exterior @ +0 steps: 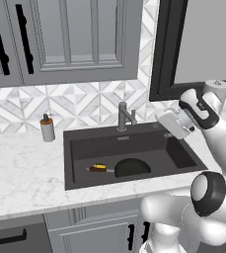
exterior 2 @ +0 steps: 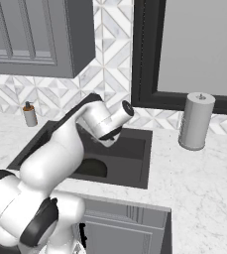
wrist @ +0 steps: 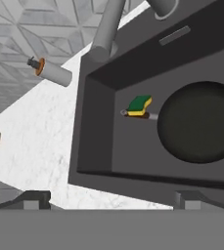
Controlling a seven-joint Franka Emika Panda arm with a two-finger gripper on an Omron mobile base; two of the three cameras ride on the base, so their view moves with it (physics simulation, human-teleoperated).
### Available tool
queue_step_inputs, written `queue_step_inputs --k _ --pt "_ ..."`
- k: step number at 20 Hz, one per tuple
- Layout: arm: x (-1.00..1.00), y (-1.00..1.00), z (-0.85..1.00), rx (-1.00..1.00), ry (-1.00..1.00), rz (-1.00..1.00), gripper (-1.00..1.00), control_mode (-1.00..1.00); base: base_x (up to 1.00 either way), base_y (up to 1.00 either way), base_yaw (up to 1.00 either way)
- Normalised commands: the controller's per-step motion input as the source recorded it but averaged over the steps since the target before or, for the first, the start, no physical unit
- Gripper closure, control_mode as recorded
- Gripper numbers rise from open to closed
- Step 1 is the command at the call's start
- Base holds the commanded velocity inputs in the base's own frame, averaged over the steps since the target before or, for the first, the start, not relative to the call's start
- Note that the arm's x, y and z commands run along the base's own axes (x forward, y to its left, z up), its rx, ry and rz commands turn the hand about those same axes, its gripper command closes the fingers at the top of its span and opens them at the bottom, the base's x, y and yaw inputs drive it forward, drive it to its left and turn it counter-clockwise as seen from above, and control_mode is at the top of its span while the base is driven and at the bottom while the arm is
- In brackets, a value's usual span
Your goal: Pick the pan and sponge and place them into the sink. Then turn on the water.
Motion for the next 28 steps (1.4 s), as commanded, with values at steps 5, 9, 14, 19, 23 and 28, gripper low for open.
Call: queue_step_inputs --k 5,9,14,19,23,28 --pt "0.30 -0.02 -0.04 0.00 -0.01 0.00 -1.00 -1.00 0.00 0.00 0.00" --pt "0.40 -0.06 -0.04 0.00 0.00 0.00 -1.00 -1.00 0.00 0.00 0.00" --pt "0.47 -0.05 -0.15 0.00 0.00 0.00 -1.00 -1.00 0.00 0.00 0.00" --pt "0.30 -0.17 -0.07 -0.04 0.00 0.00 -1.00 -1.00 0.00 0.00 0.00" --pt "0.34 -0.03 -0.21 -0.02 0.00 0.00 -1.00 -1.00 0.00 0.00 0.00" --pt "0.26 0.00 -0.20 0.00 -0.07 -0.01 -1.00 -1.00 0.00 0.00 0.00"
